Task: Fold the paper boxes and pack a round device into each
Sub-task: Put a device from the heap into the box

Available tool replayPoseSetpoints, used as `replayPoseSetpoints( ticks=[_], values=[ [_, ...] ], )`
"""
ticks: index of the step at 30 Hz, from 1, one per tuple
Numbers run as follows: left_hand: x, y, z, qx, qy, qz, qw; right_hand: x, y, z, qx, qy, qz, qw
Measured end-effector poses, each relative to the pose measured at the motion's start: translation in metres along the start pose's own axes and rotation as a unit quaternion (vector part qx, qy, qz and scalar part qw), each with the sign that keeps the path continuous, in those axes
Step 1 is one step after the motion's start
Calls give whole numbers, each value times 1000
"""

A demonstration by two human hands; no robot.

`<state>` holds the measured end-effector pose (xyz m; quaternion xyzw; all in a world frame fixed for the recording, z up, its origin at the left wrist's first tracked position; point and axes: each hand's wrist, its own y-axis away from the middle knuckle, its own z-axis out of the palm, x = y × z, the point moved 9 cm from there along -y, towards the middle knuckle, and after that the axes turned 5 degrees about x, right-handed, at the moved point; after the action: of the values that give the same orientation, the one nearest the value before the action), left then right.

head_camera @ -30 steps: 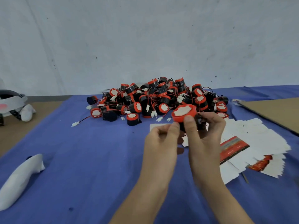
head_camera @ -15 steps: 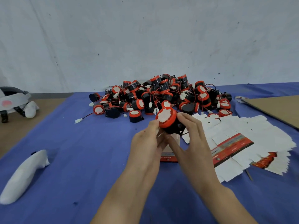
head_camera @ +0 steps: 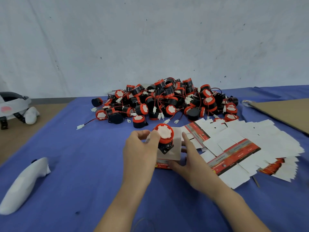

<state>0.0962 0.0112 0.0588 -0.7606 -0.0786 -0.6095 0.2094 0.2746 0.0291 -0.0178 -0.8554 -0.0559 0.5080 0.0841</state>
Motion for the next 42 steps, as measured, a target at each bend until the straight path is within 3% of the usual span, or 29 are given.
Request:
replayPoseSetpoints(
  ticks=[4,10,15,18,24,28,30,38,40,42],
  values=[
    [-6,1,7,-17,-53,12,998,-12,3,3,69,-4,-36,997],
    [-19,1,14,-24,-147,38,988,-26,16,2,111,-15,-47,993],
    [-13,8,33,-47,-341,160,925,-29,17,1,107,10,-54,993],
    [-15,8,42,-77,-399,205,890,-28,17,1,96,-7,-42,994],
    [-11,12,47,-166,-353,255,885,-22,15,0,110,-177,1,978],
    [-10,19,51,-283,-331,273,858,-13,14,-10,145,-209,41,966],
    [-9,19,49,-302,-322,276,854,-10,16,-10,152,-213,52,964],
    [21,9,26,-171,-207,296,916,-10,19,-5,139,-128,71,979],
    [28,12,23,-135,-218,325,910,-10,19,-3,132,-94,75,984],
    [37,20,23,-97,-260,381,882,-11,20,-1,126,-80,80,986]
  ],
)
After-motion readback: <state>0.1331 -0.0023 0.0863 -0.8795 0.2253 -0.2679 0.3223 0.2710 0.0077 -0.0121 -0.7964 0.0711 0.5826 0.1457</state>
